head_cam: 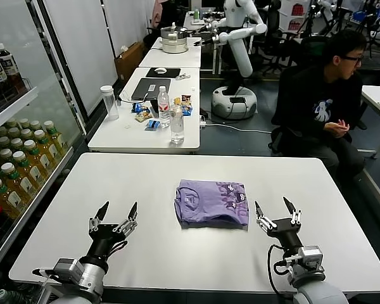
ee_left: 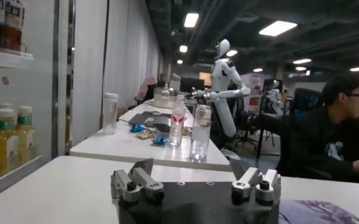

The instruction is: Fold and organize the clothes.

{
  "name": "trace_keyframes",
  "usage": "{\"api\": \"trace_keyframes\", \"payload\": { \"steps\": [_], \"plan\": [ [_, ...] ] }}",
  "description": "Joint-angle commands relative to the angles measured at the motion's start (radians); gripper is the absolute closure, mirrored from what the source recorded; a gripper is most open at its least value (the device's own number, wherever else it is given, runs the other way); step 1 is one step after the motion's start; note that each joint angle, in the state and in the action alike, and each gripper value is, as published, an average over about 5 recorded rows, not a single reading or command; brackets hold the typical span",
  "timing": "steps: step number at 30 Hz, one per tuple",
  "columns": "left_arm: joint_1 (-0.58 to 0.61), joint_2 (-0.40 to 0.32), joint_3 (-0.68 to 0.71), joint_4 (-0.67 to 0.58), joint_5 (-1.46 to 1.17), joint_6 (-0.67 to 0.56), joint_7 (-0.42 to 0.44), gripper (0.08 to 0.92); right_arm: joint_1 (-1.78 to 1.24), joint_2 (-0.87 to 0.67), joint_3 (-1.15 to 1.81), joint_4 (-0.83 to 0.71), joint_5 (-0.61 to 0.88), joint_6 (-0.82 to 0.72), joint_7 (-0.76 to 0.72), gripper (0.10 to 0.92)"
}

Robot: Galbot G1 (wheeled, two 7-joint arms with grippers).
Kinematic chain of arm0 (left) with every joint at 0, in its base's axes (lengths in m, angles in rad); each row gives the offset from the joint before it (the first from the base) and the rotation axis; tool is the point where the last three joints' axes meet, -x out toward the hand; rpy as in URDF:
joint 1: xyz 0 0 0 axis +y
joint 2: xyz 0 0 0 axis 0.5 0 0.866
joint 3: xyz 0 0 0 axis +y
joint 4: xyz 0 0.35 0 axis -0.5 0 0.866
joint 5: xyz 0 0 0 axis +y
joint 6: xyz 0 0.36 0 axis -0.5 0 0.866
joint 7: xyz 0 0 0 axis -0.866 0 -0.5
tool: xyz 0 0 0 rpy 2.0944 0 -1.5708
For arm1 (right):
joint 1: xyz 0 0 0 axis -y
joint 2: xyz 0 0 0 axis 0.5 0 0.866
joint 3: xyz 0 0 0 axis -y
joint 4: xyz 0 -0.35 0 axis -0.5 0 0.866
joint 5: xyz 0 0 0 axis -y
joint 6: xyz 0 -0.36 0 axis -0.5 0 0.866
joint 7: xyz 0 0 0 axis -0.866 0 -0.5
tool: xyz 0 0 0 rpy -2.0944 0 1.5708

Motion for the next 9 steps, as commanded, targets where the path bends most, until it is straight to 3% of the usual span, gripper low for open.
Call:
{"api": "trace_keyframes", "payload": {
  "steps": [1, 9],
  "plan": [
    [0.009, 0.003, 0.001, -0.014, 0.015, -0.006, 0.013, 0.177, -0.043, 0.026, 0.024, 0.036, -0.031, 0.009, 0.0, 0.203],
    [0.007, 0.008, -0.001, -0.016, 0.02, -0.008, 0.015, 0.177, -0.043, 0.032, 0.023, 0.039, -0.047, 0.012, 0.011, 0.203]
  ]
}}
